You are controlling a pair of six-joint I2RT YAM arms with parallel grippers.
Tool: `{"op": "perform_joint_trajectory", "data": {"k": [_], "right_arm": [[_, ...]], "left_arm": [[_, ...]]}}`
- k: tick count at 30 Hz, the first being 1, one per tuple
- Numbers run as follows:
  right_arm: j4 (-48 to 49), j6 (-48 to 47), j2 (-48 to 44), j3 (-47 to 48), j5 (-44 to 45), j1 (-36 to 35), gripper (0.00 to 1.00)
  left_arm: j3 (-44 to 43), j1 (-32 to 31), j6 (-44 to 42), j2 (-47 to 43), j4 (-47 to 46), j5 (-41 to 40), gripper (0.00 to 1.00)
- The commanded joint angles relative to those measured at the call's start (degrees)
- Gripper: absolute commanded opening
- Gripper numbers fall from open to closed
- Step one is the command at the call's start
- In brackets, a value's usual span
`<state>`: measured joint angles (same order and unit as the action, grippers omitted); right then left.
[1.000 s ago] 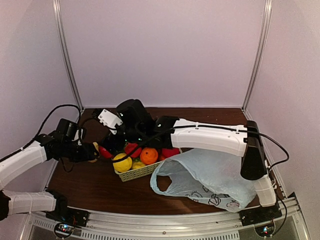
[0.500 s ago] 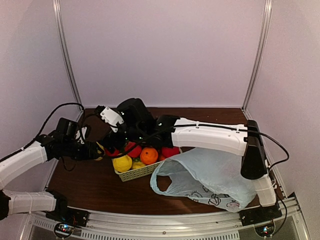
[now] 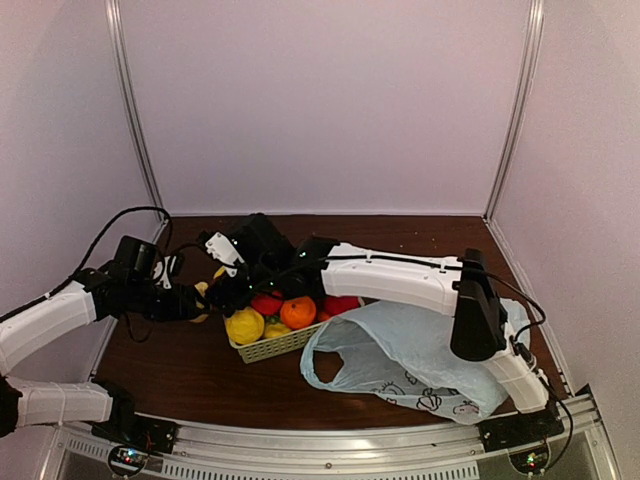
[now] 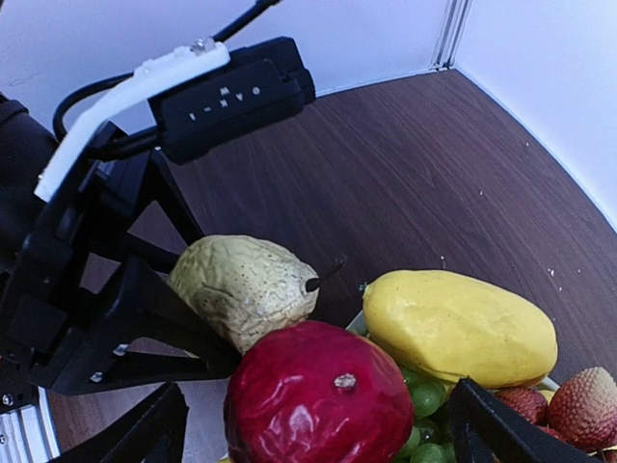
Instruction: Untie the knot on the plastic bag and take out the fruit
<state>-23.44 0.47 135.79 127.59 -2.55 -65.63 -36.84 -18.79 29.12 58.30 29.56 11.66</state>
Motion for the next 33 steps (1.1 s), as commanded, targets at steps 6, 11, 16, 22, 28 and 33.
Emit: {"op": "perform_joint_trajectory", "data": {"k": [6,11,16,22,28,33], "right_arm": [[-3.02,2.23,3.86,4.68,1.11,0.58,0.86],[-2.85,1.83,3.63,4.71,0.13,0.65,0.68],[-1.47,1.15,2.28,4.41,-0.95,0.67,0.49],[3.46,-4.27,-2.48,0.24,-1.46,0.38,0.48],[3.73,-12.31,-3.91,-1.12,-0.86,-0.09,0.47],[1.03,-15.63,-2.56,-0.1,-2.09,-0.3,0.46]], "left_arm": [[0.28,0.33,-0.93,-0.25,-2.32,0.73,0.55],[0.19,0.33,-0.75,-0.48,-2.14,0.06,0.55],[-0.93,0.32,0.3,-0.73,-0.17,-2.81,0.55],[-4.49,1.21,0.7,-1.44,4.68,-8.95,0.55],[-7.35,5.68,-2.59,-2.58,5.41,-7.27,0.55],[-9.55,6.61,-6.63,-1.19,5.36,-7.17,0.56]]}}
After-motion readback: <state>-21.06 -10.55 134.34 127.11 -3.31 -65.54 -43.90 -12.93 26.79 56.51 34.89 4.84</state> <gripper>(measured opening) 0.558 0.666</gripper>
